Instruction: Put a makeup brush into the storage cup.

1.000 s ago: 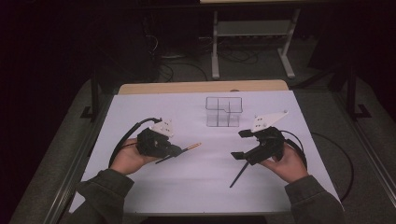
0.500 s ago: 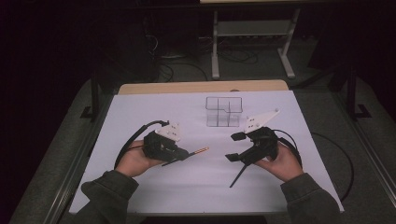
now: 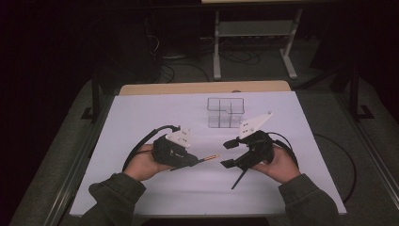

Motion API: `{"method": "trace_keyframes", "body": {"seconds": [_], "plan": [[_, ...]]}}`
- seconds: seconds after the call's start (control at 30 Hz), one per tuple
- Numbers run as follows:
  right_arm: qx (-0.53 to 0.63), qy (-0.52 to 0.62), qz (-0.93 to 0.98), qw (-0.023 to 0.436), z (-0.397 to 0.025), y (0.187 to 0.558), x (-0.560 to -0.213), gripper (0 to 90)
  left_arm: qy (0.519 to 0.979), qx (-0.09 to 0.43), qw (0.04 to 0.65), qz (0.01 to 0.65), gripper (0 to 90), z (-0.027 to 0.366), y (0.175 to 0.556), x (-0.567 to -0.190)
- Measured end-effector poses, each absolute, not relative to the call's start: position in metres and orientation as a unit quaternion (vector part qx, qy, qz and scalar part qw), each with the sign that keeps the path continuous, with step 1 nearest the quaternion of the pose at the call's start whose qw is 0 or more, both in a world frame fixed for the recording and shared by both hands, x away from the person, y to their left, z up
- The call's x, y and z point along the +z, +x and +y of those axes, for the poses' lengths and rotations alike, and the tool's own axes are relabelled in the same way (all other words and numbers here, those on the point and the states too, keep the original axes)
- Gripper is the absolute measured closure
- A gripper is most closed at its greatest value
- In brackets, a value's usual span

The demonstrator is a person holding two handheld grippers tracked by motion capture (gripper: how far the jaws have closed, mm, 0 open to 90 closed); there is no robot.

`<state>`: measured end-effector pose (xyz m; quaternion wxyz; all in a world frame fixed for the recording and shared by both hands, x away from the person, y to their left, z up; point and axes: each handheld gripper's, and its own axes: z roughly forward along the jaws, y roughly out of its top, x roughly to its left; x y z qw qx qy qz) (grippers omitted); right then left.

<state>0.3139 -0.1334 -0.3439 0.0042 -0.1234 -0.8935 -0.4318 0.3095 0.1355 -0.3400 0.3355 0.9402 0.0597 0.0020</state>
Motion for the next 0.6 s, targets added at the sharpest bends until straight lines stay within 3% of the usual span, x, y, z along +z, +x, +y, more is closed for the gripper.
{"method": "trace_keyframes", "body": {"seconds": [0.6], "plan": [[-0.425, -0.069, -0.902, 0.031, -0.118, 0.311, -0.352, 58.6, 0.938, -0.004, 0.345, 0.028, 83.5, 0.12, 0.301, -0.342]]}}
